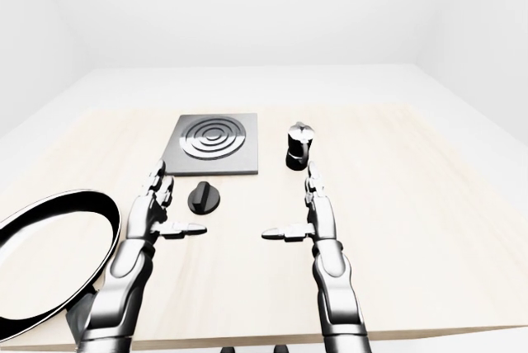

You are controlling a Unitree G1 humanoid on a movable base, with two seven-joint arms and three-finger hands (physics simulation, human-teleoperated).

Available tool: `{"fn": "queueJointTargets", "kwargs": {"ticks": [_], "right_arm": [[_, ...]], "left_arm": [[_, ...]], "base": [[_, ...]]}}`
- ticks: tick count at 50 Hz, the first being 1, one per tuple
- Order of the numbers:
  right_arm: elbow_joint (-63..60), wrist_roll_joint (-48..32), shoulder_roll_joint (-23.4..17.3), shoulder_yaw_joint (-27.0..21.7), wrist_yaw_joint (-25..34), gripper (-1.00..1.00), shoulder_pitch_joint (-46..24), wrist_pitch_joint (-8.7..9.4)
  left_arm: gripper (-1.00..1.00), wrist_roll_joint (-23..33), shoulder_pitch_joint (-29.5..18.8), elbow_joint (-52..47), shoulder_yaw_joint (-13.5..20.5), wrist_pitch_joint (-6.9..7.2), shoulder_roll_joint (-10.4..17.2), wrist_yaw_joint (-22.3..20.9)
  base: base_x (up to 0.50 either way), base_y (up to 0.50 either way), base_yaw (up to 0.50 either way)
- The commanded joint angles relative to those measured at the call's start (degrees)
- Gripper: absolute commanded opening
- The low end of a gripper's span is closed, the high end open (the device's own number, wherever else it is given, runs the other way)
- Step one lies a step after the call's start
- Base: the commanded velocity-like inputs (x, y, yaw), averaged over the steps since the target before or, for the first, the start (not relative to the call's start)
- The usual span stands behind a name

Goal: Turn on the stove.

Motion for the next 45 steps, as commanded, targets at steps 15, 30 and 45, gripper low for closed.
{"fn": "queueJointTargets", "kwargs": {"ticks": [15,30,45], "right_arm": [[0.23,-0.34,0.09,0.09,-0.73,1.0,-0.72,1.43],[0.62,-0.03,0.02,-0.11,-0.74,1.0,-0.8,1.15],[0.63,-0.02,0.0,-0.1,-0.75,1.0,-0.81,1.14]], "left_arm": [[1.0,0.47,-8.81,12.41,1.31,-1.32,2.21,1.35],[1.0,2.65,-17.99,26.86,1.18,-3.57,4.06,2.1],[1.0,2.62,-18.0,26.91,1.16,-3.6,4.08,2.11]], "base": [[0.0,0.0,0.0],[0.0,0.0,0.0],[0.0,0.0,0.0]]}}
